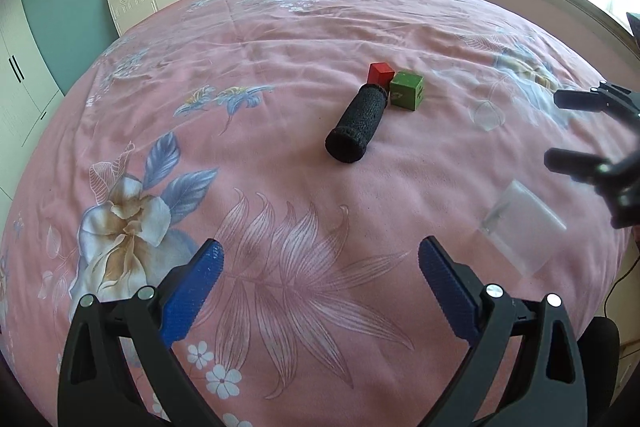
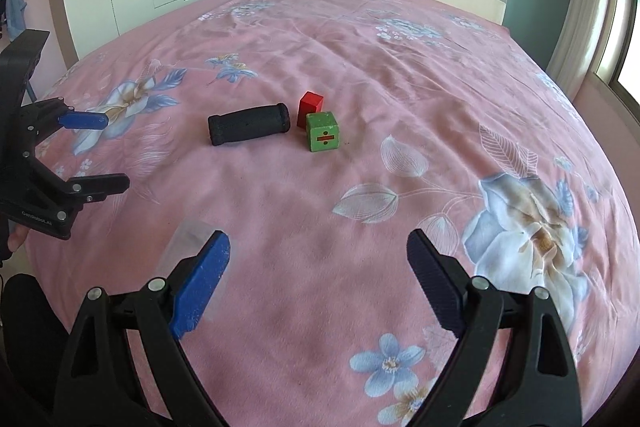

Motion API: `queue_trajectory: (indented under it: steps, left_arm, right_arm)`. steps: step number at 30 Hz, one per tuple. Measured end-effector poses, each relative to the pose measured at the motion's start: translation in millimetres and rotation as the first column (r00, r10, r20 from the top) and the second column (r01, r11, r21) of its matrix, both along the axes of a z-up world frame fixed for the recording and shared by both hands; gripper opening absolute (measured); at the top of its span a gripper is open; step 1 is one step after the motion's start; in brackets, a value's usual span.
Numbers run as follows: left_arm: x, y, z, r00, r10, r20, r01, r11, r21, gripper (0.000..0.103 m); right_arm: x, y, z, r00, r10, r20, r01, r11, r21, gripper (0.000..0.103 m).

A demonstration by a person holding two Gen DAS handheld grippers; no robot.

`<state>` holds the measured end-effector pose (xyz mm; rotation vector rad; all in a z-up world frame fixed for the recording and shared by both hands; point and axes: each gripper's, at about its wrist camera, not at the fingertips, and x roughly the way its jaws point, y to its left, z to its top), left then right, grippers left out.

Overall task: Collect trash
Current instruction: 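Move both tools back over the bed toward the black foam tube and green cube, then grasp the black foam tube with the left tool while the right tool grasps the green cube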

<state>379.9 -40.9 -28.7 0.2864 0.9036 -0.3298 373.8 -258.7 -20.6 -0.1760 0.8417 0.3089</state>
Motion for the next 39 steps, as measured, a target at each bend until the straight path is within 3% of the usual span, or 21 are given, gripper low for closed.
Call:
queue_trajectory:
  steps: [15,21,36,38,39]
  left_arm:
    - [66.5,-31.3,-19.2,0.997,-0.051,-0.049,0.052,0.999,0.016,0.099]
    - [82.6,-38.1,-22.6,0.997,-0.057,-0.056,0.057,0.998,0.014,0.099]
    - [107.7,-44.7,-32.9,0.992,-0.092,-0.083,0.092,0.996,-0.004,0.099]
    - [109.6,-45.8,-33.5,0.991,-0.101,-0.082,0.101,0.995,-0.009,0.098]
    - [110.4,-47.0,-33.7,0.990,-0.109,-0.086,0.108,0.994,-0.013,0.091]
  right_arm:
    - [95.5,7.8,-27.4,0.996,0.051,-0.072,-0.052,0.999,-0.008,0.079]
    - [113.7,16.5,-34.4,0.993,0.084,-0.088,-0.087,0.996,-0.023,0.079]
    - [145.4,33.6,-51.9,0.978,0.159,-0.137,-0.164,0.986,-0.024,0.061]
    - [147.0,35.5,-52.3,0.976,0.169,-0.139,-0.175,0.984,-0.030,0.058]
    - [147.6,35.8,-52.3,0.975,0.176,-0.139,-0.181,0.983,-0.028,0.057]
